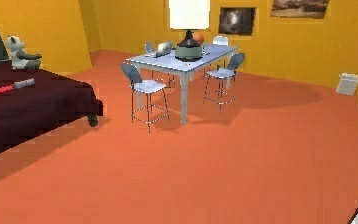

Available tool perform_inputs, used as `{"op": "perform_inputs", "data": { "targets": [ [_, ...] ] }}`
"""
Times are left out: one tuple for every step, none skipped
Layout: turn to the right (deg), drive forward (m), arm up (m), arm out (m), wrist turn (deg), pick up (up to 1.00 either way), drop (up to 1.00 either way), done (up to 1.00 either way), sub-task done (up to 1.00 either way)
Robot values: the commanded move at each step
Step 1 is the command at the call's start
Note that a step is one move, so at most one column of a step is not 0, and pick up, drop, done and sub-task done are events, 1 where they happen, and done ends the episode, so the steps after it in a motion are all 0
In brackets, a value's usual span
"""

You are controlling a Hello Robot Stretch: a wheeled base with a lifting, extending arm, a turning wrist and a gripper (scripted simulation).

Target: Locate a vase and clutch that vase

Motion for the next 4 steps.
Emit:
{"op": "perform_inputs", "data": {
  "targets": [
    [0.0, 0.0, 0.0, 0.0, 45.0, 0.0, 0.0, 0.0, 0.0],
    [0.0, 0.0, 0.0, 0.0, 45.0, 0.0, 0.0, 0.0, 0.0],
    [0.0, 0.0, 0.0, 0.0, 21.0, 0.0, 0.0, 0.0, 0.0],
    [0.0, 0.0, -0.22, 0.0, 0.0, 0.0, 0.0, 0.0, 0.0]
  ]
}}
